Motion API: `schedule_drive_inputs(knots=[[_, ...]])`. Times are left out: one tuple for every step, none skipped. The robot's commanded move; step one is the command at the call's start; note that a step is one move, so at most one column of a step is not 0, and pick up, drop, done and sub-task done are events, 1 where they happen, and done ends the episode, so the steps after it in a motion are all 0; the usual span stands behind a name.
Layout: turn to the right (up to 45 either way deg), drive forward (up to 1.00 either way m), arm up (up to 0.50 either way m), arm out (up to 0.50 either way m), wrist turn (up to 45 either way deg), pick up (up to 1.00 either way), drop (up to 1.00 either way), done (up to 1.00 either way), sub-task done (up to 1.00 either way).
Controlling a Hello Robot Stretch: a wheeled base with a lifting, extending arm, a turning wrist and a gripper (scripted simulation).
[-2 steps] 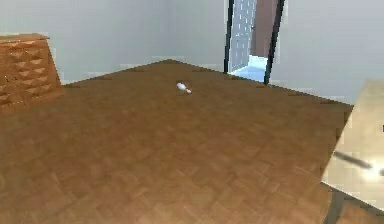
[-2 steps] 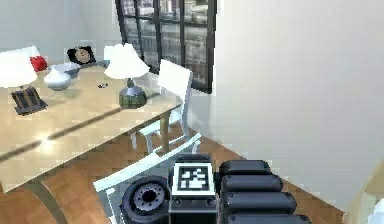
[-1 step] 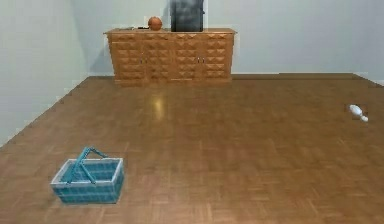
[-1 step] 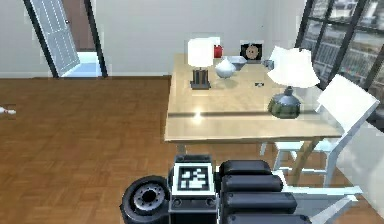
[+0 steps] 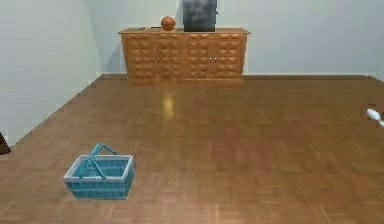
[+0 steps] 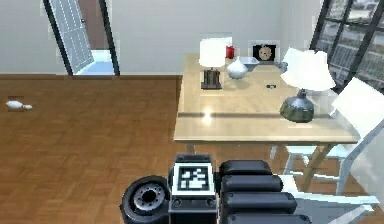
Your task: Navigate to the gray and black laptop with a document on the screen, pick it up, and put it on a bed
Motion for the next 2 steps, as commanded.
schedule_drive_inputs(knots=[[45.0, 0.00, 0.00, 0.00, 0.0, 0.00, 0.00, 0.00, 0.00], [15.0, 0.00, 0.00, 0.00, 0.0, 0.00, 0.00, 0.00, 0.00]])
